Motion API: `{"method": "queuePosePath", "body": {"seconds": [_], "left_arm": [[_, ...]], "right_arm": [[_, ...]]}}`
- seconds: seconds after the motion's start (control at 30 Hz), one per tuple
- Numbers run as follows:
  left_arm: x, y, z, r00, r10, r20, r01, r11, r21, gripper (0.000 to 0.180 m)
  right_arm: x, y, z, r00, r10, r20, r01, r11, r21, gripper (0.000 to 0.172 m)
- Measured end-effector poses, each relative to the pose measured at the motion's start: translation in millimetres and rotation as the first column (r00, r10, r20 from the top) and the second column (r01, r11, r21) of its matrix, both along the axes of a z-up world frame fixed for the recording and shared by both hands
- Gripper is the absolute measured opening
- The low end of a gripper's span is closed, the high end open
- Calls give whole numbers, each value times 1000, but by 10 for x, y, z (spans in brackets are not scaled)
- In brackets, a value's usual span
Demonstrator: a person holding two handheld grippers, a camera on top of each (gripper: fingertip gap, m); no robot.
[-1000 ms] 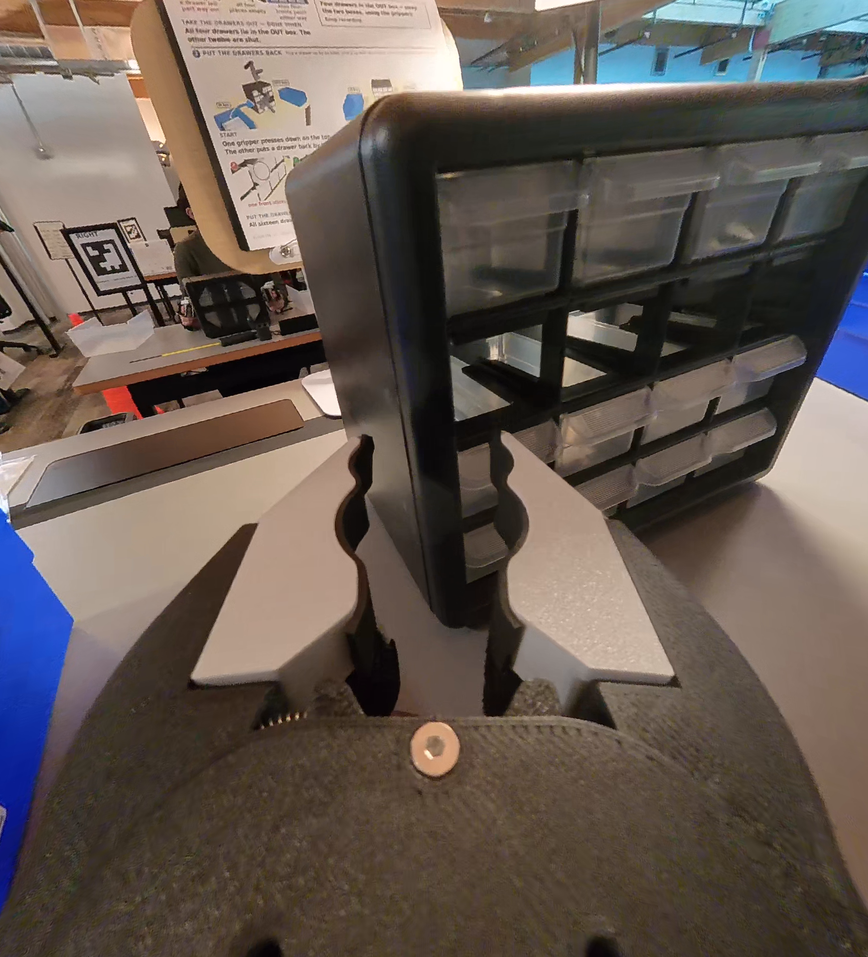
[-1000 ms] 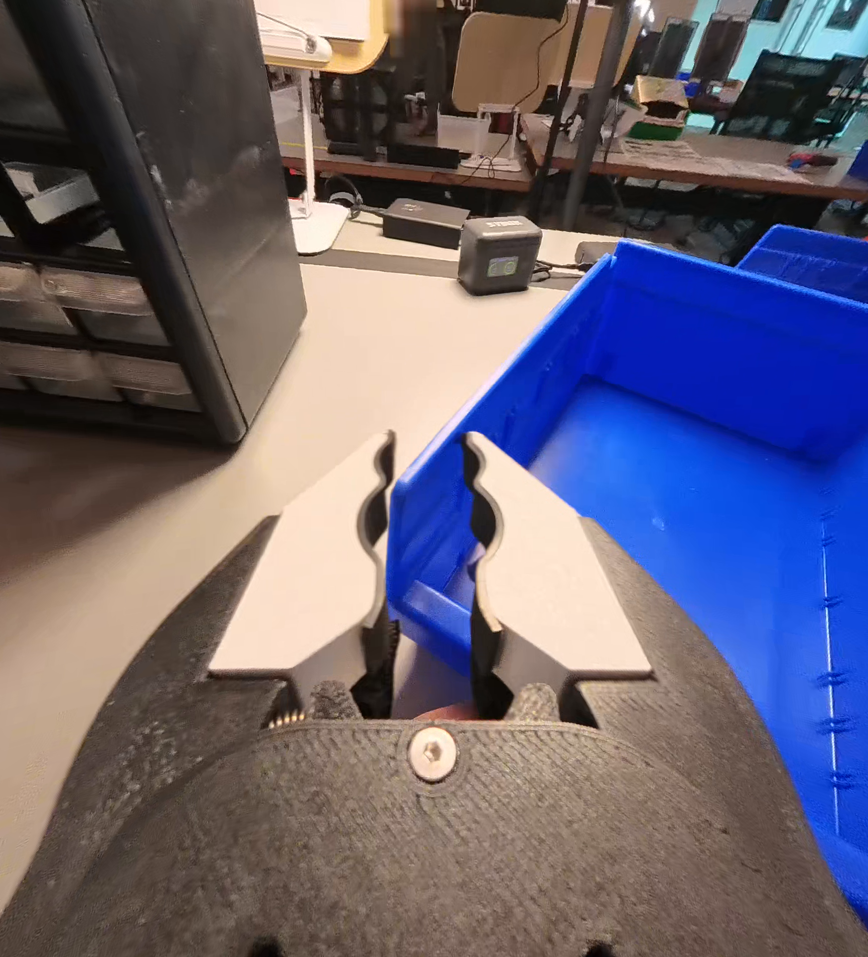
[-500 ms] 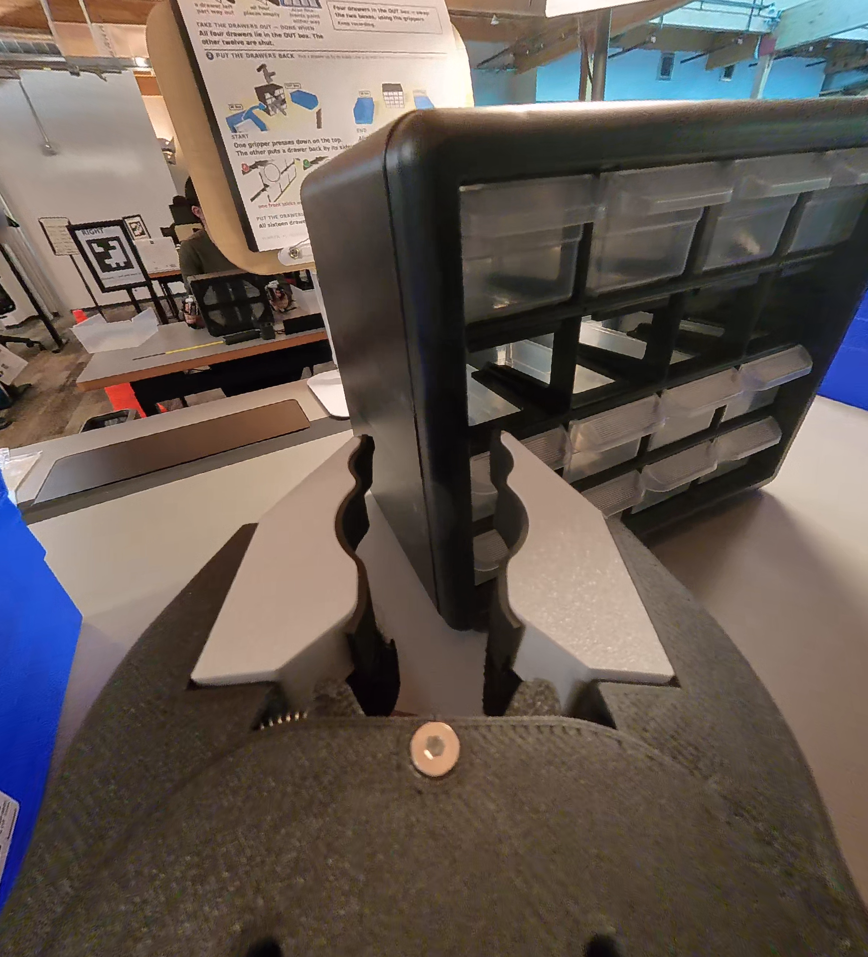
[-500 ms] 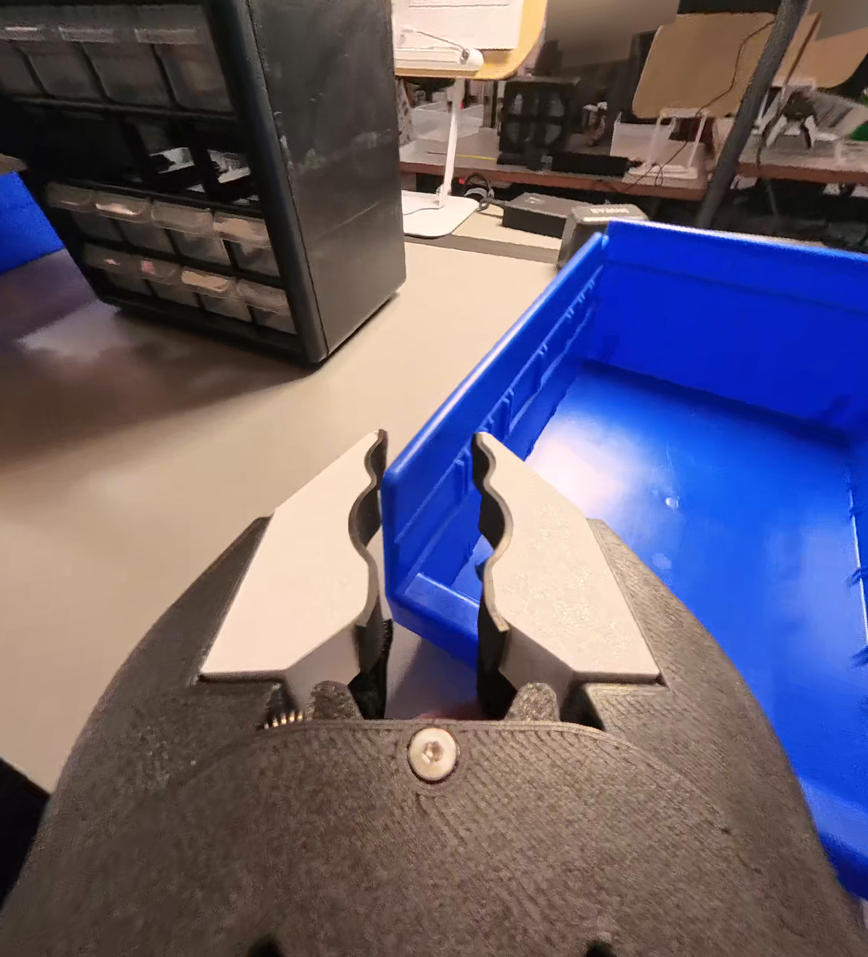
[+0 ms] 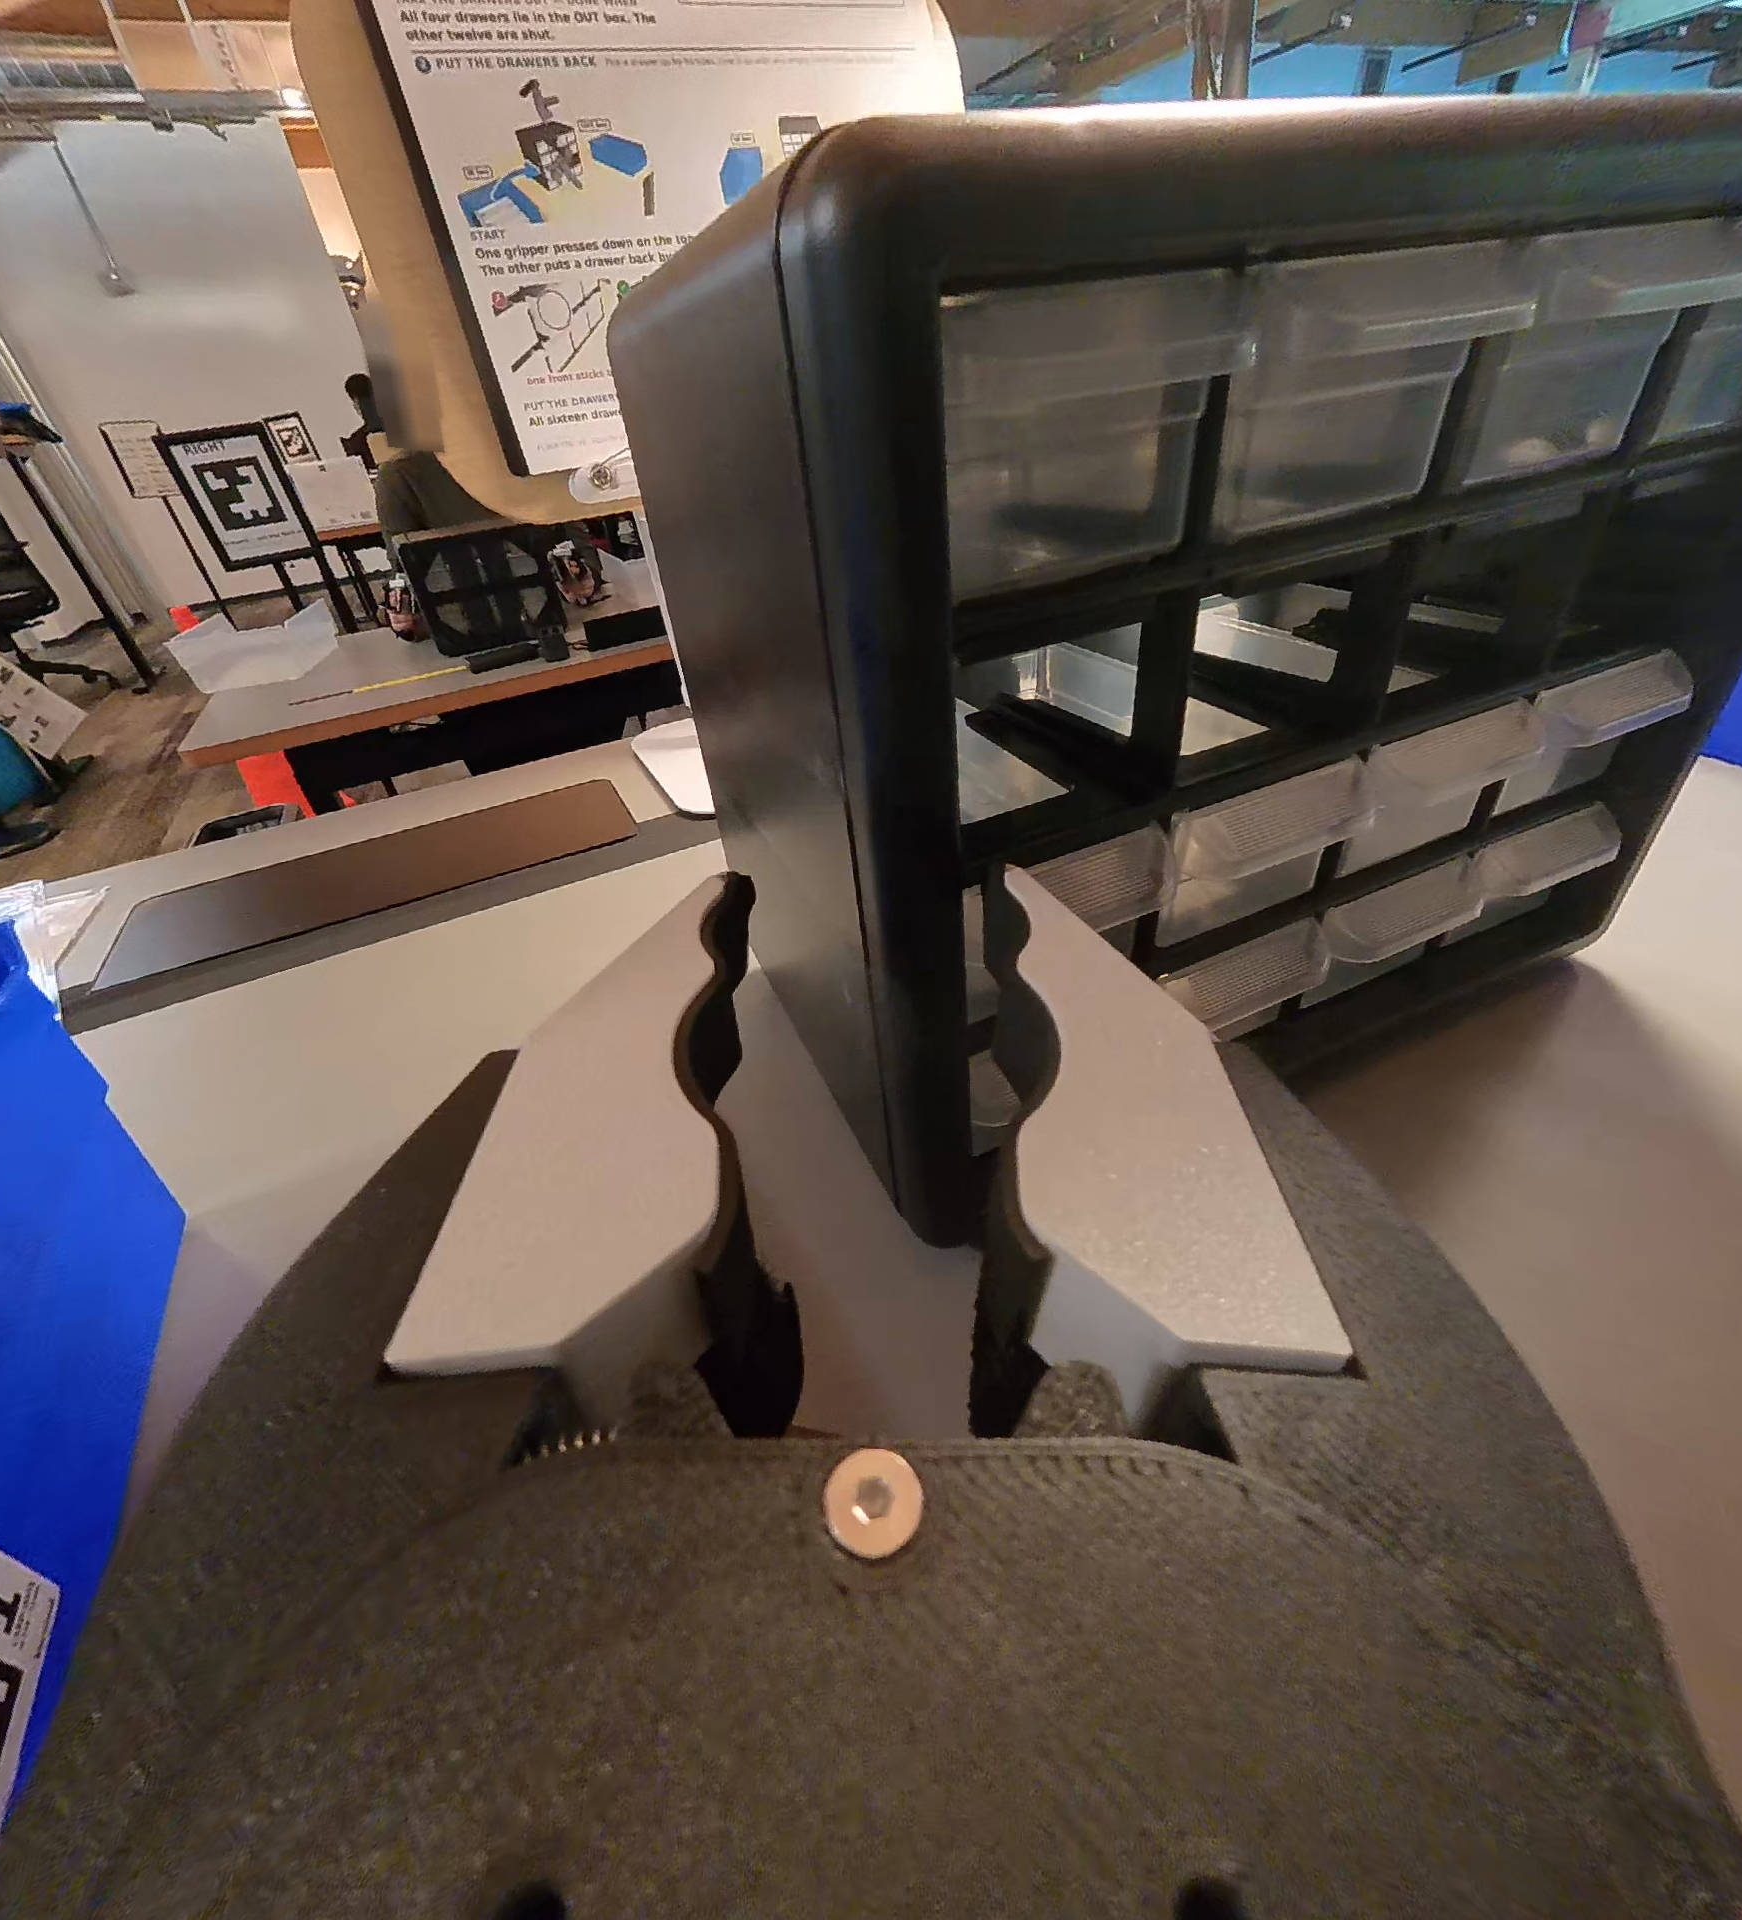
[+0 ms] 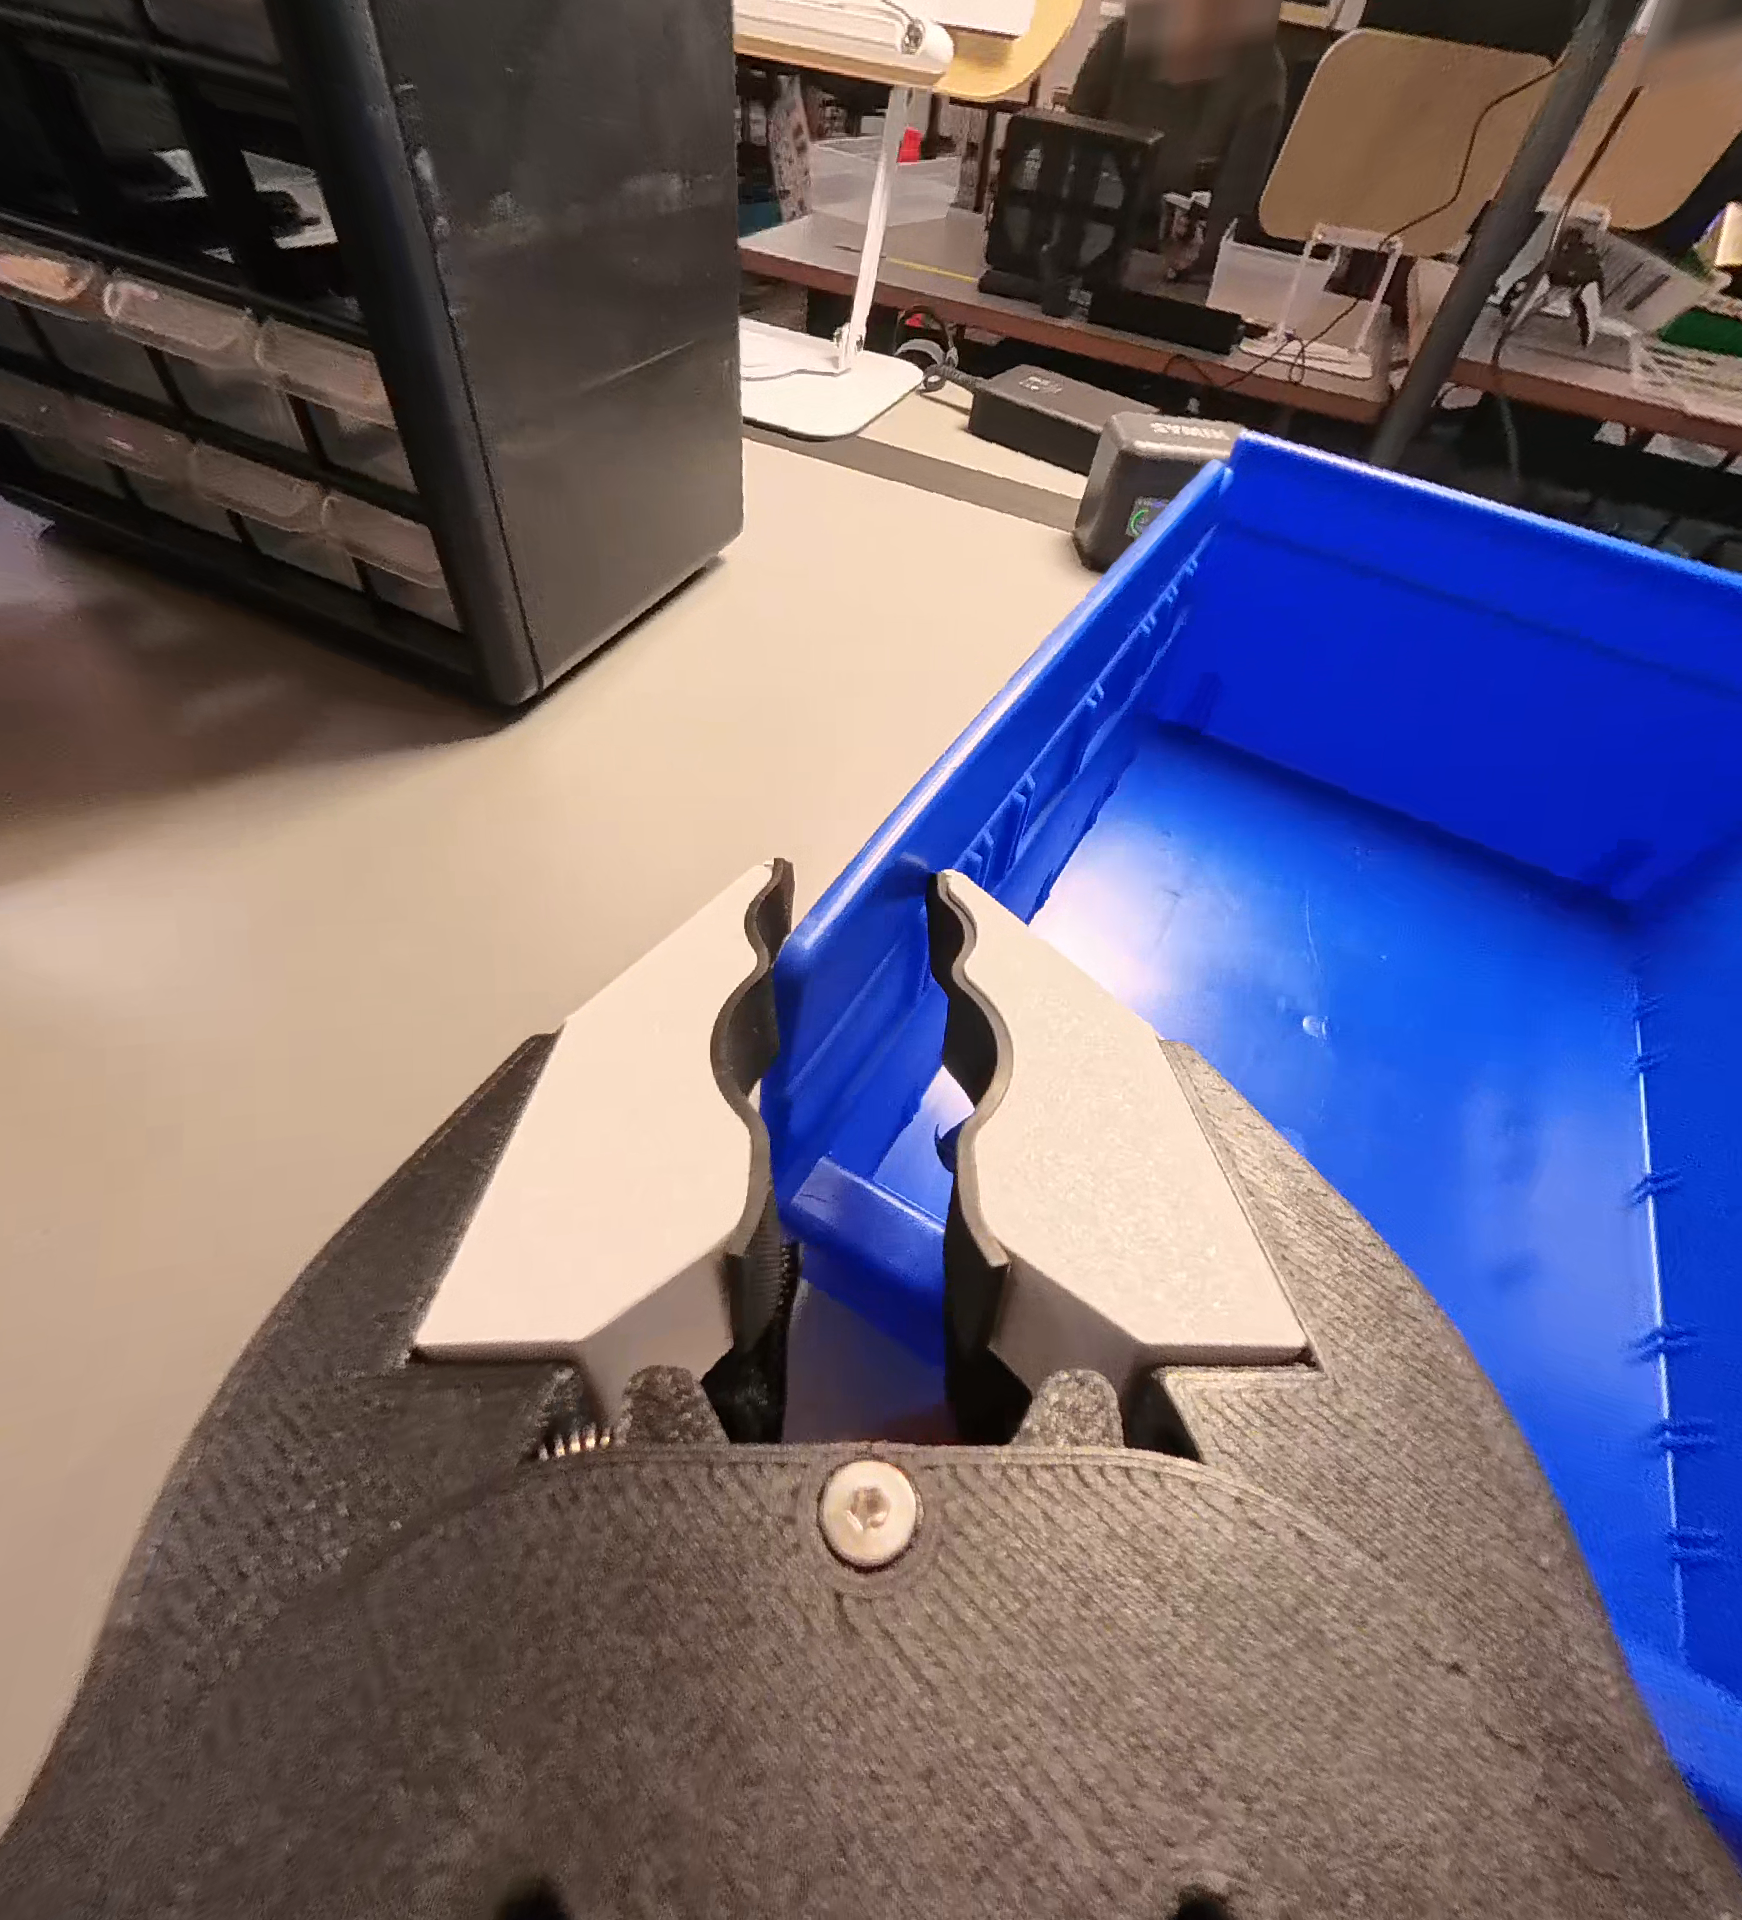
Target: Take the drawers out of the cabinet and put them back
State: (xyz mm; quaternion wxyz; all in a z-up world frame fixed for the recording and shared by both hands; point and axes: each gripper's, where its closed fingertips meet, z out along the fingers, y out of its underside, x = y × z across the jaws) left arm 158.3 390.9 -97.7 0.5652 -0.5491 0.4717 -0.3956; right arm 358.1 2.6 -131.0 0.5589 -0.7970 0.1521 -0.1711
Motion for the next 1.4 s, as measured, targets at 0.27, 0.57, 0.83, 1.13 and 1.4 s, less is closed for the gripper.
{"method": "queuePosePath", "body": {"seconds": [0.27, 0.57, 0.83, 1.13, 1.4], "left_arm": [[-20, 34, 15, 1000, 7, 6, -7, 1000, -8, 45], [-20, -33, 67, 1000, -13, 20, 13, 1000, -11, 45], [-8, -60, 50, 998, -4, 56, 6, 1000, -28, 45], [-118, 26, 2, 995, 42, 94, -39, 999, -30, 46], [-607, -233, 89, 974, 134, 181, -100, 978, -183, 45]], "right_arm": [[17, -58, 54, 999, -42, 27, 42, 999, 6, 34], [-719, -71, 744, 996, -14, 85, -8, 967, 253, 43], [-653, 1013, 876, 983, -106, 151, 44, 930, 366, 45], [-398, 1476, 657, 956, -126, 264, 15, 923, 384, 58], [-171, 1383, 335, 998, -43, 49, 24, 937, 348, 56]]}}
